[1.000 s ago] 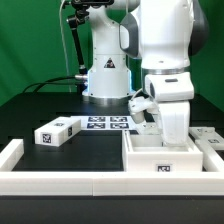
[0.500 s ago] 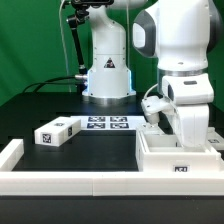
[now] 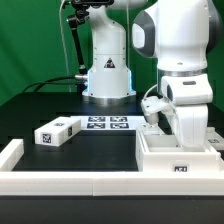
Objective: Assemble cabinet
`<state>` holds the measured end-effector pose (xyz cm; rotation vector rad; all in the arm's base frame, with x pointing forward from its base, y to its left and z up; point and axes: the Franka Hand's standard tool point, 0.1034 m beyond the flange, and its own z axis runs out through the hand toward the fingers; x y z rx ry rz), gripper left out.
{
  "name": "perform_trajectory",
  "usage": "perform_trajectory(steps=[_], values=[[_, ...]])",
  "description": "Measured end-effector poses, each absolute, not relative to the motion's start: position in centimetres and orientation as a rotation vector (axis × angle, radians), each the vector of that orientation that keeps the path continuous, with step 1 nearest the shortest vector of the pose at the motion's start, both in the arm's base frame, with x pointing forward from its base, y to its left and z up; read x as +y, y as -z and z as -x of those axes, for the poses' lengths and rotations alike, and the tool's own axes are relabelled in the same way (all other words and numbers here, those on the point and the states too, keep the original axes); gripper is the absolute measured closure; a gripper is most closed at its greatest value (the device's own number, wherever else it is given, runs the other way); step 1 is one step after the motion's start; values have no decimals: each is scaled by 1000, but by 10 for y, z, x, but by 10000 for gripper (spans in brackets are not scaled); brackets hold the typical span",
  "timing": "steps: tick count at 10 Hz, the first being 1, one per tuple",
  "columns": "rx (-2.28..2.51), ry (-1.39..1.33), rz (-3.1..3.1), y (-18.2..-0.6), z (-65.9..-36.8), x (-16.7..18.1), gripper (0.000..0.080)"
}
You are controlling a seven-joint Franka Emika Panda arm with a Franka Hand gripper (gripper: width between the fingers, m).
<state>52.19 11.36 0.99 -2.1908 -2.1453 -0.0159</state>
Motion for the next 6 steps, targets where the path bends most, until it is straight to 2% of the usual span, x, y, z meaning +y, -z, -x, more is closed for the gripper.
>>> perform_trajectory(steps=[1,2,3,4,5,6], values=[[-2146,17,2192,-11,-522,113,446],[-2146,26,2203,-18,-519,113,261],[-2136,24,2222,-30,-512,114,127],[-2133,27,2234,-39,-507,115,127],[-2126,33,2253,-49,-502,117,26],[-2132,40,2260,-59,-497,119,8]])
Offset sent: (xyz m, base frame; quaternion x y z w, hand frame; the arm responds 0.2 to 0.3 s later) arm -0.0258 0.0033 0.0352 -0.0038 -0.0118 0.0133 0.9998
